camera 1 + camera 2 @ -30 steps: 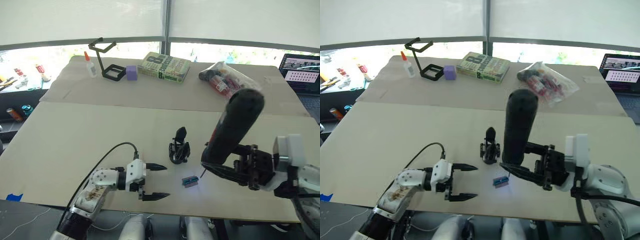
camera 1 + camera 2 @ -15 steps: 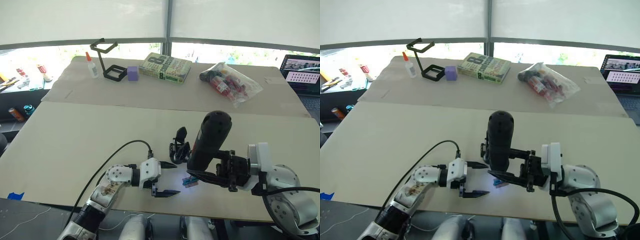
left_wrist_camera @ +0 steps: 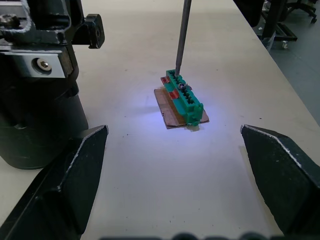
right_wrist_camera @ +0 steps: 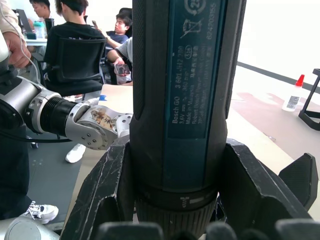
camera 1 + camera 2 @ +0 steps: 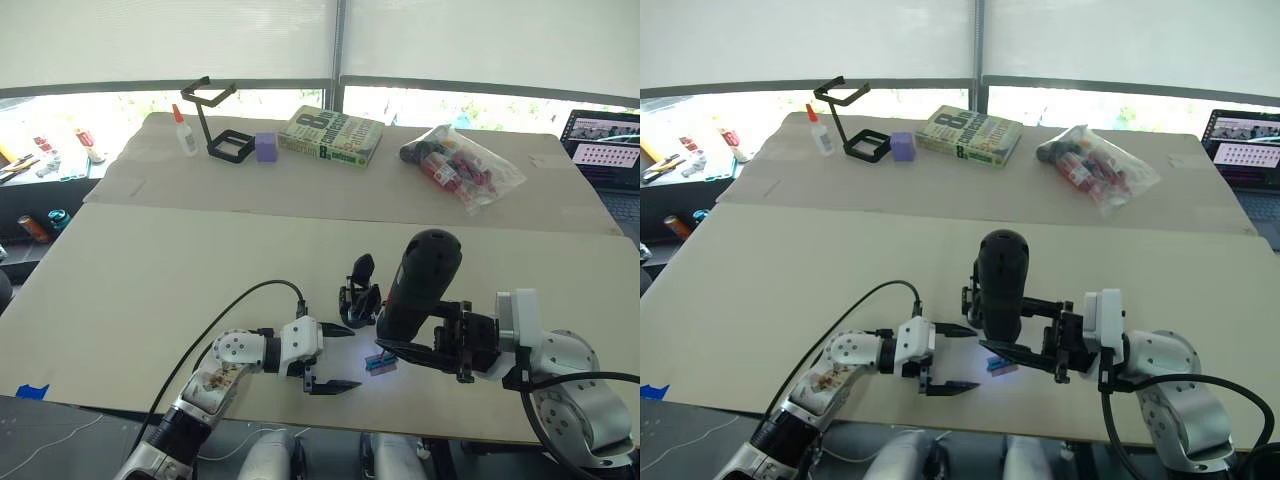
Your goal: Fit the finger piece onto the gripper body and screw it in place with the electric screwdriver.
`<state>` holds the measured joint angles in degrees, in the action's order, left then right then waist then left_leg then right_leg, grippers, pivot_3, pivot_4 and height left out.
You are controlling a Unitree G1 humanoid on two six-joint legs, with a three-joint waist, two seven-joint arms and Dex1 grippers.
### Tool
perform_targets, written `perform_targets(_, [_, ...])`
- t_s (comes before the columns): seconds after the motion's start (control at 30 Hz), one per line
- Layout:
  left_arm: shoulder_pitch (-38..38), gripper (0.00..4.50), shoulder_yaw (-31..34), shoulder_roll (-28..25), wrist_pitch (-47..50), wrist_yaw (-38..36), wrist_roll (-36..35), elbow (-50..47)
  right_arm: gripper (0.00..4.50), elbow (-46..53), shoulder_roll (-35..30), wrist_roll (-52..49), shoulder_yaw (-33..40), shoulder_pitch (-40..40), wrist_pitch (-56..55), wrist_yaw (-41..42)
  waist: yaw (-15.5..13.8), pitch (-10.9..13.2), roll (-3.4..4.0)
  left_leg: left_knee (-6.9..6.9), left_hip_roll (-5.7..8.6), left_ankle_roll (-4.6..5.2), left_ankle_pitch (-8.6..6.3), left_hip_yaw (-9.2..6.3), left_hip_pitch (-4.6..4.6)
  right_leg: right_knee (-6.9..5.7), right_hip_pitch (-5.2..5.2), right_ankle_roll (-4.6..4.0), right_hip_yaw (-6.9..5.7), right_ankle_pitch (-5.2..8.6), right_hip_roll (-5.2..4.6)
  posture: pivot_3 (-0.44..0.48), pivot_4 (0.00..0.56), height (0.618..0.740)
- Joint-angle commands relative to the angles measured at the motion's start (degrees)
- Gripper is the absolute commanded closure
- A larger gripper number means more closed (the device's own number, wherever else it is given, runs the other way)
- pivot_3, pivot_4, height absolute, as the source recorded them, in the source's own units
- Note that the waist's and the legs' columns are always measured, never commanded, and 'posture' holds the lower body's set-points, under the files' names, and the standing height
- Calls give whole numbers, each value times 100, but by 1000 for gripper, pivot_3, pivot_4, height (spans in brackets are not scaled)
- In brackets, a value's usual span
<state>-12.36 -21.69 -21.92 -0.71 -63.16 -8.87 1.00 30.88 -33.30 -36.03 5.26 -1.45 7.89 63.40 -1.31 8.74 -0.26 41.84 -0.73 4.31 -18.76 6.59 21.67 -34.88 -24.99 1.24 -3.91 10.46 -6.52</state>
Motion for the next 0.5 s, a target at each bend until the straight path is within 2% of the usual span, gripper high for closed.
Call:
perform_targets(0.03, [93,12,-157,-18,108,11,111,194,2571,134,-17,-98,122,-9,-190,-17,1,0,0,0,0,0,0,0,0,0,0,0,0,0,0,0,150,740])
perform_targets(0.5, [65,12,-184,11,176,-1,102,198,2571,147,-60,-109,128,-33,-114,-134,0,-1,1,0,0,1,0,0,-4,0,3,0,0,0,-1,0,150,740])
